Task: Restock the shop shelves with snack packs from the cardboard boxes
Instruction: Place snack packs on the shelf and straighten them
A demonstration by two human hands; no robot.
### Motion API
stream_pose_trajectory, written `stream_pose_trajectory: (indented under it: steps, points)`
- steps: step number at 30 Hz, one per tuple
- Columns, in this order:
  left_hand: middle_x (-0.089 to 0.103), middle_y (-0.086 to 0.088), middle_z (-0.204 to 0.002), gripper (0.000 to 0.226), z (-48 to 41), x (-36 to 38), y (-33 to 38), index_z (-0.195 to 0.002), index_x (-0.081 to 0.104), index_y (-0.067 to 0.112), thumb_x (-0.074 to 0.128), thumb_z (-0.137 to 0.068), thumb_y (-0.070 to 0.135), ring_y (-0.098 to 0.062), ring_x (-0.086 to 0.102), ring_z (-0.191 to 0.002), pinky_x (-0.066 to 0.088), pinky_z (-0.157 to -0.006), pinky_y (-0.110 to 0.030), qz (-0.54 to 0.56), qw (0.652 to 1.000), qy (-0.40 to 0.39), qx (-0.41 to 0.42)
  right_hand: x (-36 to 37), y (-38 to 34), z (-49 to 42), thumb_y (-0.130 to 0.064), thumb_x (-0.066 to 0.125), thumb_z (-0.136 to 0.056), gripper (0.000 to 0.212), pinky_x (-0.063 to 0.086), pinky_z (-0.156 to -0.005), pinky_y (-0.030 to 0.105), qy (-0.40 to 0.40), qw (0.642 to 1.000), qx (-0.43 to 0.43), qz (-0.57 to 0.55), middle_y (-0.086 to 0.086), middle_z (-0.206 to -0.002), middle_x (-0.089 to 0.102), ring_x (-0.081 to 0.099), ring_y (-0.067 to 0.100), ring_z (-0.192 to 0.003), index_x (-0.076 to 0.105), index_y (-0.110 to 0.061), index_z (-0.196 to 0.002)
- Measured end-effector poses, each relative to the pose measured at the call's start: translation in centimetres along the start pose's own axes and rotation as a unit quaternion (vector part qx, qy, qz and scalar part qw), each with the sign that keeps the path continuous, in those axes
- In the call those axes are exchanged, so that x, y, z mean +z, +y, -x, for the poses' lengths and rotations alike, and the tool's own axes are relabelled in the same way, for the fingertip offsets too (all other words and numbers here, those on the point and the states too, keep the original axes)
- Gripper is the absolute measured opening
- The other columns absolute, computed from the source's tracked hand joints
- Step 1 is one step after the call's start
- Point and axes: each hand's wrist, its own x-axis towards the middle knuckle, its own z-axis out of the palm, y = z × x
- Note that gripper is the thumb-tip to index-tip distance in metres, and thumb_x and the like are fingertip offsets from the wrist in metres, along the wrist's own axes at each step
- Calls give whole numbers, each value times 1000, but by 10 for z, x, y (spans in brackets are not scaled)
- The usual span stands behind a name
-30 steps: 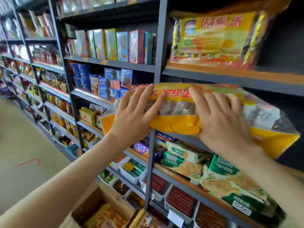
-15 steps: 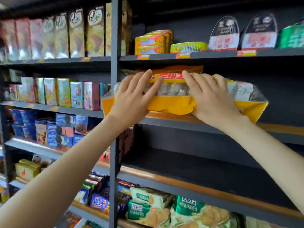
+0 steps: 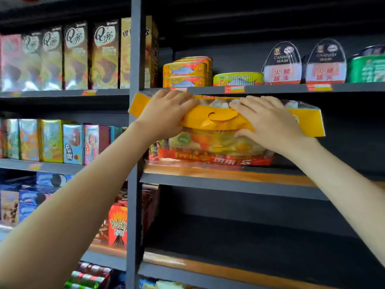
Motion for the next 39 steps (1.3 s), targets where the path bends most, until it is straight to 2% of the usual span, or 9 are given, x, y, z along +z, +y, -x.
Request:
stream_pose_trajectory:
  steps: [5,9,17,20,24,26,29,34,39]
  points:
    - [64,-15,-120,49,10,36,1,-125,56,4,72,-82,20,-35,60,-112,46,-91,-45,-16,991,127,-50,14,-10,-6,-36,72,-80,57,21,-105,47,83,994,37,64,15,-111,68,62,33,-105,59,-2,-123]
    - [60,-17,-126,44,15,63,11,-129,52,2,60,-87,12,-34,55,-120,35,-103,-44,-25,978,196,-71,28,-14,-6,-30,72,-82,47,17,-103,46,87,991,83,66,15,-111,67,59,34,-107,61,-3,-119]
    - [11,-14,-160,77,35,111,28,-155,12,22,41,-95,61,-30,-2,-149,-10,-117,-50,19,956,274,-102,34,-7,26,-52,56,-89,60,12,-107,45,56,983,170,38,11,-137,52,44,30,-127,50,-13,-135]
    - [-14,-8,-161,90,52,136,43,-154,-2,29,39,-87,73,-35,-11,-147,-9,-112,-61,92,954,239,-155,35,2,57,-61,66,-78,89,11,-110,52,72,950,305,-10,13,-153,28,24,30,-138,29,-19,-147]
    - [-1,-19,-157,100,58,148,59,-151,7,24,54,-77,73,-50,8,-142,20,-109,-67,231,923,221,-215,43,10,100,-47,82,-62,121,13,-115,58,107,861,469,-166,13,-159,8,10,30,-145,8,-18,-153]
    - [1,-21,-156,101,53,146,64,-150,10,22,56,-76,72,-49,14,-140,25,-107,-63,232,919,227,-226,51,10,108,-47,81,-57,129,17,-117,54,57,825,480,-294,5,-161,6,11,24,-146,-3,-25,-153]
    - [2,-21,-155,100,50,141,67,-150,12,21,54,-76,74,-48,17,-138,28,-105,-63,237,916,223,-235,57,-1,97,-46,85,-58,138,32,-110,48,-99,807,454,-366,3,-156,24,36,28,-137,-22,-41,-145]
    - [-1,-19,-156,103,50,135,69,-151,15,21,58,-72,71,-43,13,-140,27,-105,-63,259,913,211,-232,63,0,77,-28,83,-72,124,33,-94,28,-43,765,477,-431,0,-145,34,39,10,-112,-16,-27,-148]
    - [-6,-19,-157,108,52,132,71,-152,7,29,66,-68,64,-42,7,-141,15,-110,-58,299,913,181,-210,60,11,79,-24,81,-76,115,39,-80,20,-26,769,472,-431,1,-139,39,42,8,-102,-9,-26,-148]
